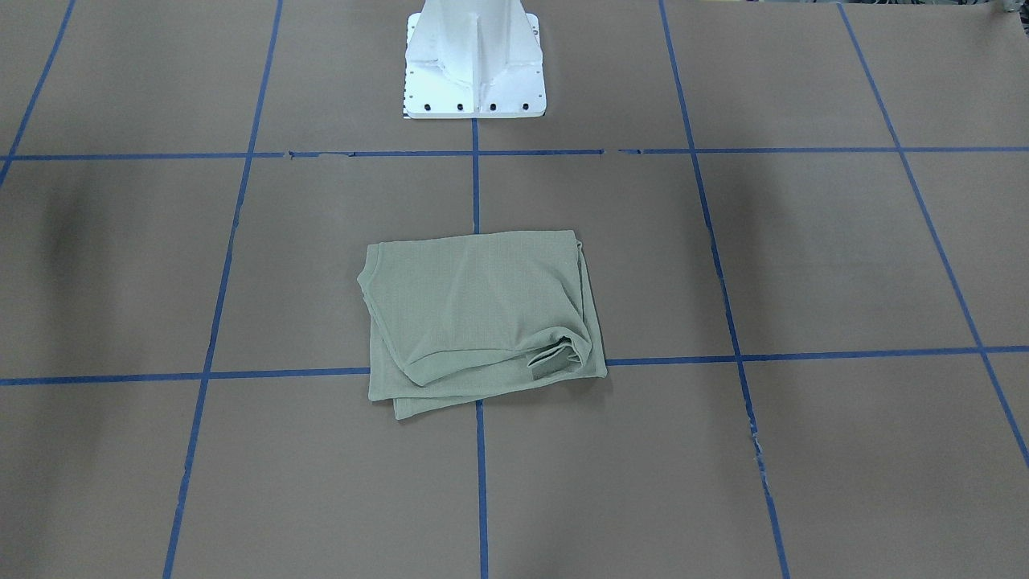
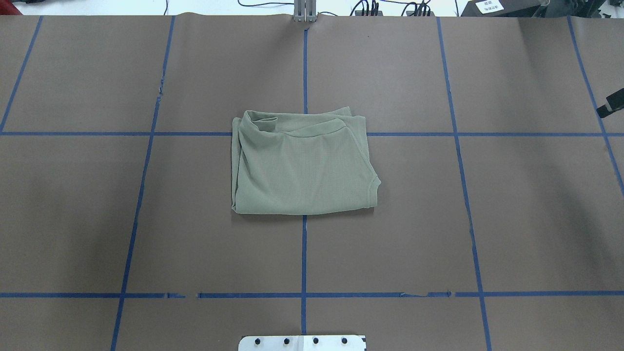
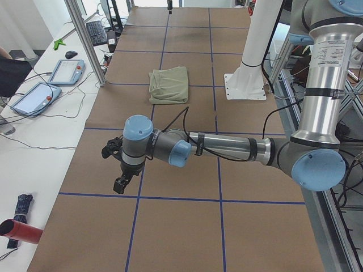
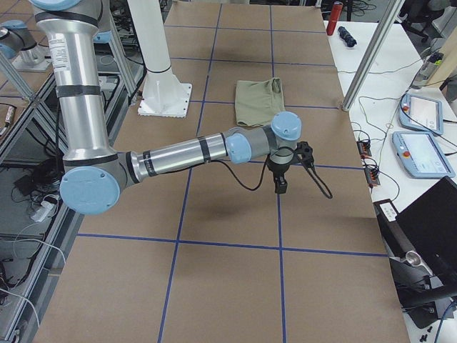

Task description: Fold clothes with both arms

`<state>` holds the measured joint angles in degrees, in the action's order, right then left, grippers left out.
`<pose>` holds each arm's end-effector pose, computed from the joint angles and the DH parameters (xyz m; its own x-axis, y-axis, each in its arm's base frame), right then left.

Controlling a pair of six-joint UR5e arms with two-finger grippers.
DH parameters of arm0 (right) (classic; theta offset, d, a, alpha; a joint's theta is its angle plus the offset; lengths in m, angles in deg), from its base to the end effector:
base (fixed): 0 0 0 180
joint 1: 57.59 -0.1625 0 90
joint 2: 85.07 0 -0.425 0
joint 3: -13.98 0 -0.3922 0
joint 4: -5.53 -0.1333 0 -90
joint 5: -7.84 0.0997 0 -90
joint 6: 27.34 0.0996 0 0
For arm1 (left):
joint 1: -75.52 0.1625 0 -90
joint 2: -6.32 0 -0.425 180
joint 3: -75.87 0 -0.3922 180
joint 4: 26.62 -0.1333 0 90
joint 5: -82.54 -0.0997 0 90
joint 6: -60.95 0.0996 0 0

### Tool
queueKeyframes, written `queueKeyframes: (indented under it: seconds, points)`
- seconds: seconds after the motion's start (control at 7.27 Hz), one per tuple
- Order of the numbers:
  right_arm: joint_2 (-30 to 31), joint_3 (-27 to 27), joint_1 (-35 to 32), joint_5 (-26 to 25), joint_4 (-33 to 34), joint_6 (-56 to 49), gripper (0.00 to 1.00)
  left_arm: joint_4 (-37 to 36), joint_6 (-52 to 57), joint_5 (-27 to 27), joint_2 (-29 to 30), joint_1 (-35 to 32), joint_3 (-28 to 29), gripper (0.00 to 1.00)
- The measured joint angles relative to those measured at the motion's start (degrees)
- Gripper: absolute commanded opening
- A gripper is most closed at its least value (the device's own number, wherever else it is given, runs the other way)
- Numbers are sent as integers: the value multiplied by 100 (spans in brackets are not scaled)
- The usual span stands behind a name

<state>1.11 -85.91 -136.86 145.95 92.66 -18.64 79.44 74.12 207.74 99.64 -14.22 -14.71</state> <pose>-0.0394 -0.5257 0.5289 0.6364 -0.1868 0.7484 0.0831 0.9812 0.1741 -0.0734 -0.5377 0.6026 0.7938 0.4094 -0.4498 -0.1901 0.8695 0.4558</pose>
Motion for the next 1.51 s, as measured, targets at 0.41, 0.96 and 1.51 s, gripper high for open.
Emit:
queueKeyframes:
  seconds: [0.41,0.96,1.51]
  points:
    - [336,26,-144,-175,-15,-9,100,38,42,-14,-90,6,298,100]
    - [639,170,-412,-323,47,-26,100,-1048,-334,428,-111,-17,64,100]
    - [1286,172,-916,82,-4,-77,100,-1272,-602,719,-334,-6,-143,100]
